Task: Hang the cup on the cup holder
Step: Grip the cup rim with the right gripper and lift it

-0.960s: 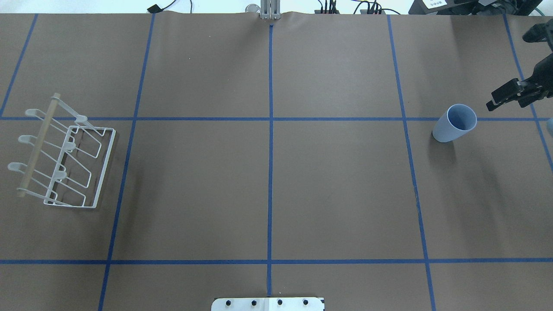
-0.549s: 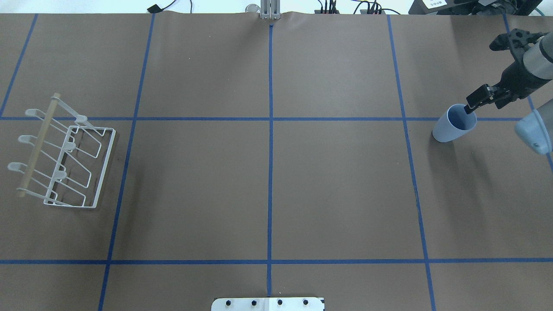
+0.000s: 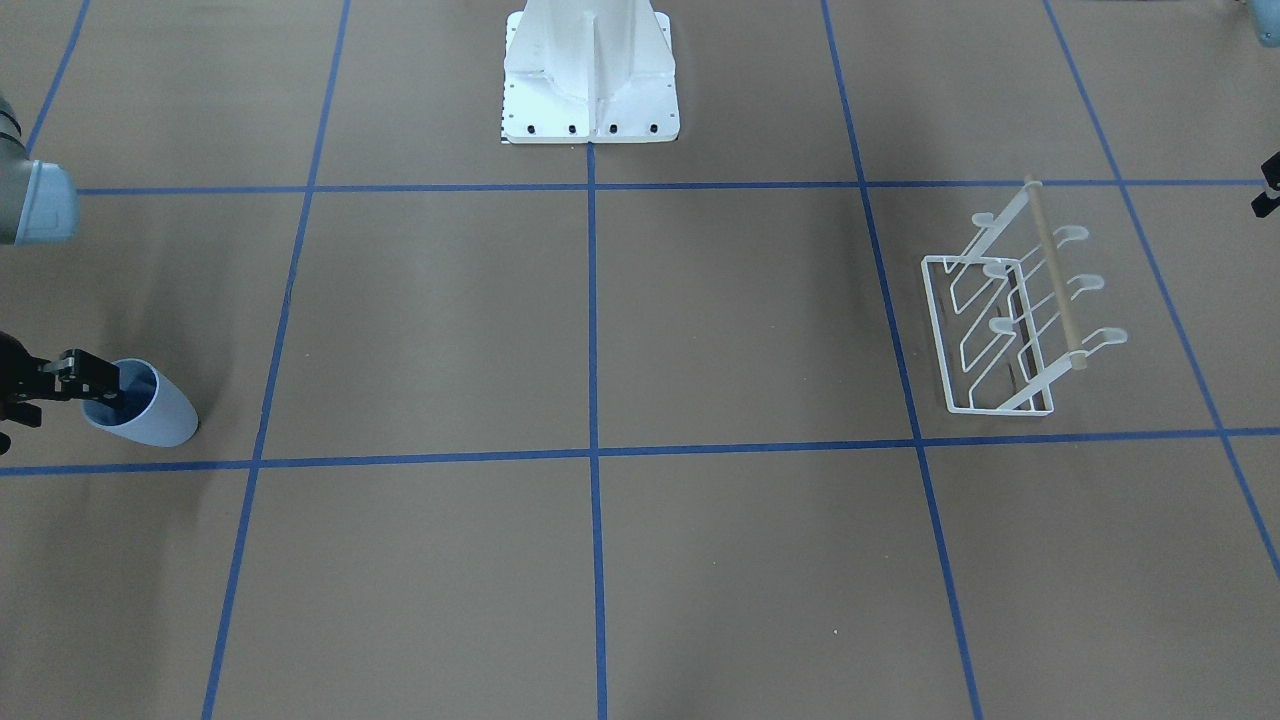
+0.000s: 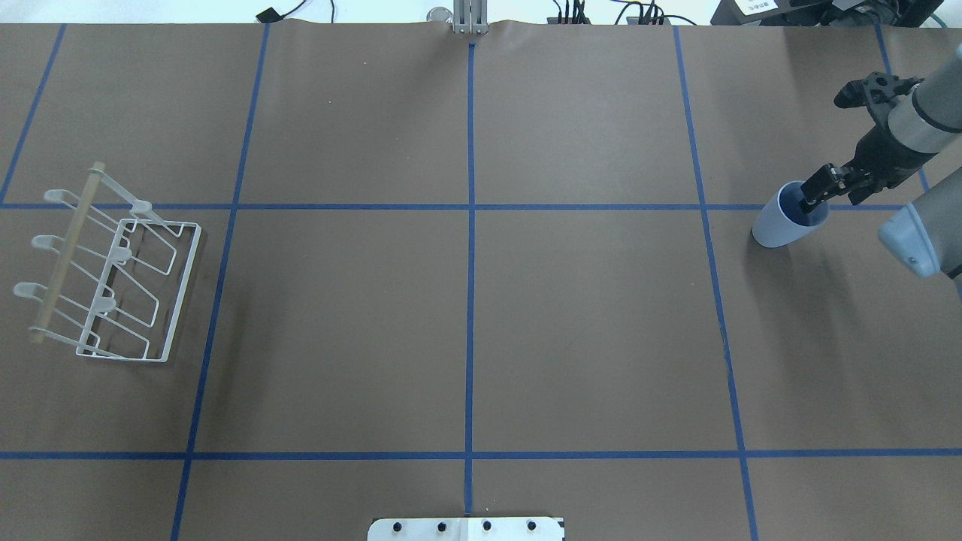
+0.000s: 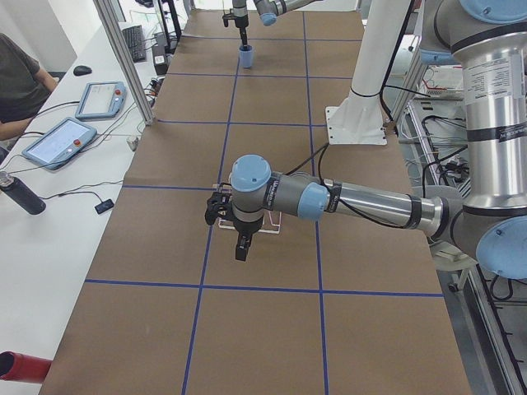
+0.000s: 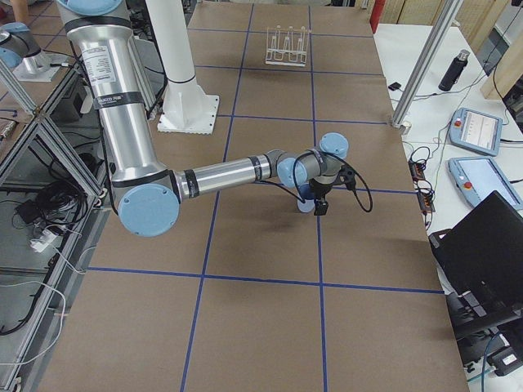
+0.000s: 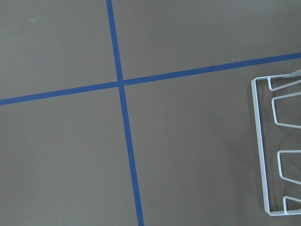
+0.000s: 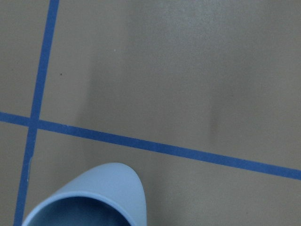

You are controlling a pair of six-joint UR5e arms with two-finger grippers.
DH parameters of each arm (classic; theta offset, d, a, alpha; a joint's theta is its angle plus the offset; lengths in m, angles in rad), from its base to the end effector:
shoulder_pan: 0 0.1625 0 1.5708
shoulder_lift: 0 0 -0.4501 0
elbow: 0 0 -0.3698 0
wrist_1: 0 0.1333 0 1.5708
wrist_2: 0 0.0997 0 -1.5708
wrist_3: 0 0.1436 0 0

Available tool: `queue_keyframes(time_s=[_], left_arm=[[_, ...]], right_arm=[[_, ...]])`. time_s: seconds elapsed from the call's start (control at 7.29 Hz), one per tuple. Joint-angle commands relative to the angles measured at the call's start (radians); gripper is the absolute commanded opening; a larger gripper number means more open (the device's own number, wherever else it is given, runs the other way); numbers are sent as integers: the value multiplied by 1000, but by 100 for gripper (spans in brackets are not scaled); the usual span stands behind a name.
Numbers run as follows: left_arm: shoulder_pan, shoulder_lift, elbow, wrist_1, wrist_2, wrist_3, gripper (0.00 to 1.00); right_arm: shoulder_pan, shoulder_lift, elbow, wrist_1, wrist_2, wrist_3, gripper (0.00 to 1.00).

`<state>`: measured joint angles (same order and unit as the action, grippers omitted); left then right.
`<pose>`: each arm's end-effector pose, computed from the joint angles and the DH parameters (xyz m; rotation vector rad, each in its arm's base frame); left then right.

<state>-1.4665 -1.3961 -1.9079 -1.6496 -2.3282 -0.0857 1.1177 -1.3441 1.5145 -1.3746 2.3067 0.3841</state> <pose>0.0081 -0.4098 0.6235 0.1570 0.7721 0.1090 -0.2281 -0.5528 0.6020 0.0239 -0.8077 -0.2001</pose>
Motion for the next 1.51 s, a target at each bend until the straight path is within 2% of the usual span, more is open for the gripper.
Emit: queue_keyframes(time_s=[0.0, 0.27, 0.41, 0.55, 0.69, 0.96, 1.1, 1.23, 1.37], left_arm=[[0, 0, 0, 1, 0, 0, 98], [0, -1, 3, 1, -2, 0, 98], [0, 0, 3, 1, -2, 0, 99], [0, 0, 1, -1, -3, 0, 98], [0, 3, -2, -4, -5, 1, 99], [5, -18, -8, -7, -28, 1, 99], [5, -35, -8, -54, -139, 1, 98], [5, -44, -10, -112, -257, -81, 99], [12, -107, -5, -195, -291, -265, 99]], right_arm=[[-3, 0, 6, 8, 10, 7, 0], [-3, 2, 19, 8, 49, 6, 0], [52, 29, 54, -20, 147, 6, 0], [95, 34, 71, -40, 175, 1, 0], [94, 39, 110, -46, 174, 6, 0], [93, 48, 145, -32, 238, 72, 0], [61, 92, 167, -12, 249, 181, 0], [15, 105, 200, 47, 249, 297, 0], [-16, 114, 202, 156, 249, 411, 0]])
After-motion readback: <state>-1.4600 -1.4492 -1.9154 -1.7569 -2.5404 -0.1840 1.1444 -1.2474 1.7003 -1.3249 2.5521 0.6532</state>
